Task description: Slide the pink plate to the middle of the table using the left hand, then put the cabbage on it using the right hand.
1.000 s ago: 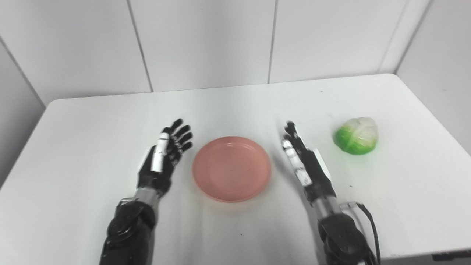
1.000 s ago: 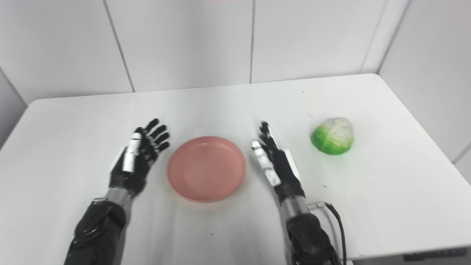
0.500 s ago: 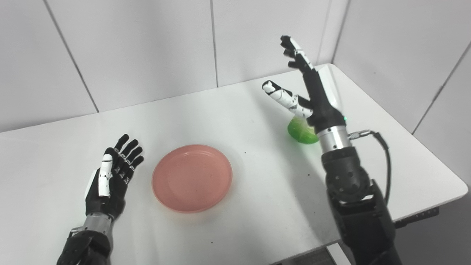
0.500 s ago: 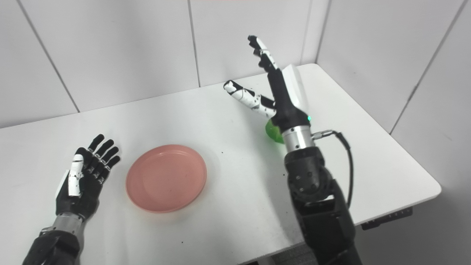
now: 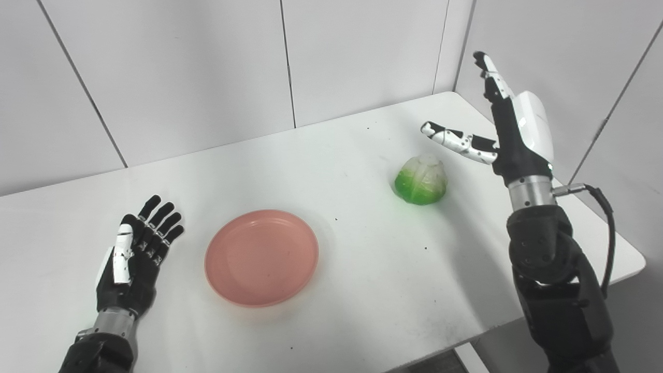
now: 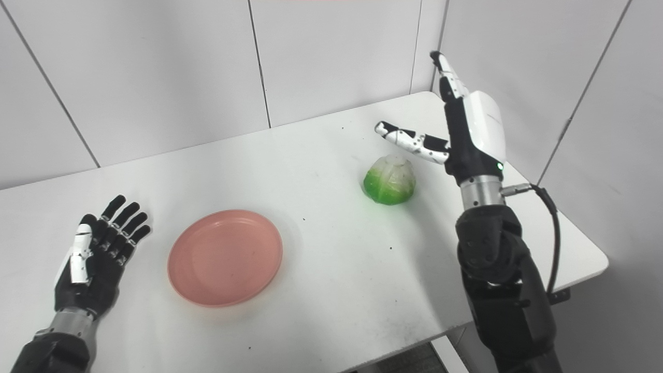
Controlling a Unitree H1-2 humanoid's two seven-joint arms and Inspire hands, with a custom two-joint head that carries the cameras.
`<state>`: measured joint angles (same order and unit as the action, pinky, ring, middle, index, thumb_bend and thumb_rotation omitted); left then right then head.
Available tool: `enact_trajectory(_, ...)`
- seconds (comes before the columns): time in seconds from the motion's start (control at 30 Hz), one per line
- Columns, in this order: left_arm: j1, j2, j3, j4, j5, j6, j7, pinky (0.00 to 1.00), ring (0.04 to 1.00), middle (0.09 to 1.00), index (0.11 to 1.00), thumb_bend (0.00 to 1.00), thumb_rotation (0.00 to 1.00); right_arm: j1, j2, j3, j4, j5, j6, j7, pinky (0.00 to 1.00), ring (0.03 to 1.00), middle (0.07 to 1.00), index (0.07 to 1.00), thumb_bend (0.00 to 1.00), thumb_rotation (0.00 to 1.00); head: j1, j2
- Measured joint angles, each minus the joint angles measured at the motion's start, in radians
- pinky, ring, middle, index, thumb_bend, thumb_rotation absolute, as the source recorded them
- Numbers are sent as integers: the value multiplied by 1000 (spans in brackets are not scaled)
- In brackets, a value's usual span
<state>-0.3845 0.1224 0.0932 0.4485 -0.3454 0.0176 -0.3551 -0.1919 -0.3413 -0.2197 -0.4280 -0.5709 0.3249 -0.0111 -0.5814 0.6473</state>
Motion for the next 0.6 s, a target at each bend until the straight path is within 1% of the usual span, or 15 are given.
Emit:
enact_trajectory(0.07,-1,0,1,1,-2,0,0,883,877,886,882,453,1000,9,-7,1,2,0,15,5,847,943,976,983,1000,601,-2,2)
enact_trajectory(0.13,-1,0,1,2,-2,0,0,888,878,886,883,453,1000,9,-12,3,8,-2,28,15,839,941,982,989,1000,595,-5,3)
enact_trajectory(0.23,-4,1,4,7,-7,0,-2,896,880,886,883,447,1000,9,-17,17,29,-2,43,33,835,942,985,994,1000,563,-5,8)
enact_trajectory(0.4,-5,6,7,10,-19,3,-9,894,878,885,883,444,1000,12,-16,55,89,-3,85,62,812,934,996,1000,1000,540,-8,18)
enact_trajectory(0.5,-5,8,8,10,-19,4,-14,894,880,886,883,447,1000,11,-15,77,126,-1,97,79,783,924,994,1000,1000,542,-6,25)
enact_trajectory(0.6,-5,13,9,10,-20,4,-18,889,882,889,885,448,1000,10,-17,99,149,-5,108,90,776,909,991,1000,1000,550,-6,28)
